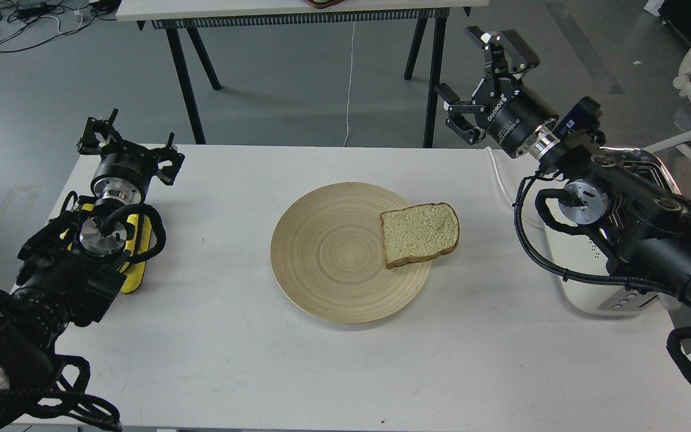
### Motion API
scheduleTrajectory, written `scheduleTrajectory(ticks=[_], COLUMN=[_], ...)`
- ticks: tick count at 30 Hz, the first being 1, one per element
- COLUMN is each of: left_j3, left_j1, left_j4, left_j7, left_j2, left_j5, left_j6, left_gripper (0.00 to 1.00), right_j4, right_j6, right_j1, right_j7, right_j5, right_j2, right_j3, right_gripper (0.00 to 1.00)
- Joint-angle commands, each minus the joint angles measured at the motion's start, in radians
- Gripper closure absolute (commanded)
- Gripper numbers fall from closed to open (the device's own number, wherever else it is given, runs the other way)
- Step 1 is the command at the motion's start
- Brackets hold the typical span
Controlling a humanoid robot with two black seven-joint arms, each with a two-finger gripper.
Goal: Put bread in toaster with right arm
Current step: 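Swing the right gripper down toward the bread slice on the plate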
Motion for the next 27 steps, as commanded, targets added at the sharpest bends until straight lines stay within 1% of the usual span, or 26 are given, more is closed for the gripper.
scheduleTrajectory(ticks=[1,3,6,8,12,17,23,25,27], left_j3=[0.000,0.000,0.000,0.000,0.000,0.000,0.000,0.000,0.000], left_j1=[0.000,0.000,0.000,0.000,0.000,0.000,0.000,0.000,0.000], left_j4=[0.000,0.000,0.000,0.000,-0.001,0.000,0.000,0.000,0.000], left_j7=[0.000,0.000,0.000,0.000,0.000,0.000,0.000,0.000,0.000], left_j2=[0.000,0.000,0.000,0.000,0.000,0.000,0.000,0.000,0.000], left_j5=[0.000,0.000,0.000,0.000,0.000,0.000,0.000,0.000,0.000], left_j6=[0.000,0.000,0.000,0.000,0.000,0.000,0.000,0.000,0.000], left_gripper=[0.00,0.00,0.00,0.00,0.00,0.00,0.00,0.00,0.00], right_j4=[0.020,0.032,0.054,0.069,0.084,0.169,0.256,0.259,0.261], right_j6=[-0.074,-0.083,-0.083,-0.103,-0.175,-0.259,-0.368,-0.394,-0.399], right_j1=[0.066,0.099,0.135,0.132,0.078,0.011,-0.066,-0.080,-0.086], right_j7=[-0.028,-0.056,-0.117,-0.139,-0.137,-0.131,-0.132,-0.134,-0.134], right_j5=[-0.080,-0.100,-0.128,-0.131,-0.120,-0.120,-0.120,-0.120,-0.120], right_j2=[-0.038,-0.077,-0.112,-0.132,-0.166,-0.193,-0.196,-0.198,-0.204], right_j3=[-0.151,-0.217,-0.314,-0.352,-0.363,-0.339,-0.339,-0.340,-0.348], right_gripper=[0.01,0.01,0.01,0.01,0.01,0.01,0.01,0.01,0.01])
